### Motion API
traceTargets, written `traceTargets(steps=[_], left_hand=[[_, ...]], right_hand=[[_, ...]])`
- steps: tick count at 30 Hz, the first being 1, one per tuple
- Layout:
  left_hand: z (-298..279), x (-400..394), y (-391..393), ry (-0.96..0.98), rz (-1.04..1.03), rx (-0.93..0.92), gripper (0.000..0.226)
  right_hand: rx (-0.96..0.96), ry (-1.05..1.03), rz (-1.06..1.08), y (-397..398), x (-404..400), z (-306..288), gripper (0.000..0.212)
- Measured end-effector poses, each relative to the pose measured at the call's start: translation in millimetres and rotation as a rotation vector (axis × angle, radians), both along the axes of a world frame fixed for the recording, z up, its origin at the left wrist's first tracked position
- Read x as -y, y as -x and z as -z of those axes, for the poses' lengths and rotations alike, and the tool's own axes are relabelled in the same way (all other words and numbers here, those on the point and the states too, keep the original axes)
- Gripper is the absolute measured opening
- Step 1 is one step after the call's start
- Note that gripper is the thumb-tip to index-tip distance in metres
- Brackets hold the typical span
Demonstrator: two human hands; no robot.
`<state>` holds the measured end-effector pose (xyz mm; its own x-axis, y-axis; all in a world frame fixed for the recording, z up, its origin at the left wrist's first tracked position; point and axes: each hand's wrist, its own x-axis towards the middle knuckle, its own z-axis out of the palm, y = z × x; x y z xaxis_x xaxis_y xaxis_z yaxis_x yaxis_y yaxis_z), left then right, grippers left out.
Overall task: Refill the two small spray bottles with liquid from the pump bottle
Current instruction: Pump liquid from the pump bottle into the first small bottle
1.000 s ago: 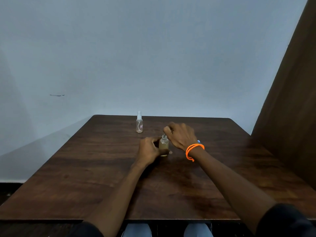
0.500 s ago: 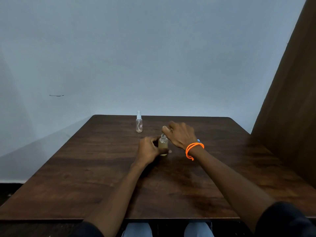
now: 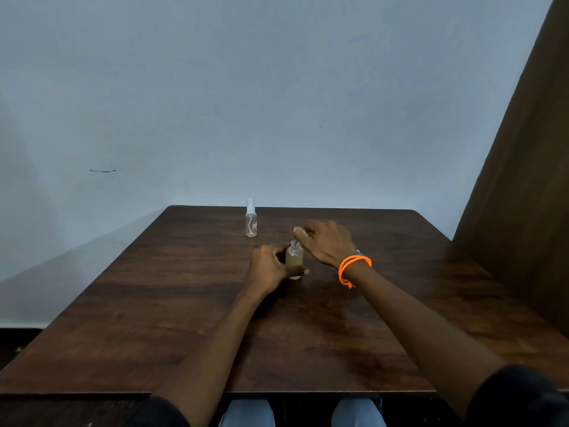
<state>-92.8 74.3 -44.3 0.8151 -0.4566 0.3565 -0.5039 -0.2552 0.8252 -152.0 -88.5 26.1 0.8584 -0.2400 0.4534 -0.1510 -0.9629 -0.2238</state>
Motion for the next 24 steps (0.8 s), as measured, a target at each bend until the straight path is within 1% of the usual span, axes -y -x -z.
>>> traceTargets(steps=[2, 5, 7, 9, 13, 16, 18, 22, 24], left_hand=[[0.8, -0.5, -1.1, 0.003, 0.011, -0.009, 0.068], [0.4, -0.6, 0.1, 0.003, 0.007, 0.004, 0.064], [-0.9, -0.4, 1.2, 0.001, -0.001, 0.017, 0.061], [-1.4, -0.2, 1.9, 0.002, -0.004, 0.033, 0.06], [-1.4, -2.1, 2.6, 0.011, 0.02, 0.035, 0.062], [-0.5, -2.5, 2.7, 0.009, 0.029, 0.036, 0.063], [-1.0, -2.6, 2.3, 0.006, 0.026, 0.036, 0.061], [-1.8, 0.0, 1.9, 0.004, 0.014, 0.045, 0.056], [-1.9, 1.1, 1.7, -0.004, 0.013, 0.053, 0.057]], right_hand=[[-0.02, -0.055, -0.059, -0.8, 4.1, -1.8, 0.061], [-0.066, -0.051, -0.133, -0.4, 7.6, -5.7, 0.074], [-0.108, 0.004, -0.113, 4.0, 4.2, -8.7, 0.078], [-0.148, 0.106, -0.07, 8.3, -0.1, -8.7, 0.081], [-0.143, 0.189, -0.015, 13.2, -6.0, -4.3, 0.088], [-0.138, 0.206, -0.026, 12.6, -6.0, -4.5, 0.081], [-0.118, 0.187, -0.039, 11.6, -5.8, -4.4, 0.07], [-0.053, 0.125, -0.069, 7.0, -4.4, -1.1, 0.04], [-0.059, 0.114, -0.07, 5.1, -4.6, -0.8, 0.034]])
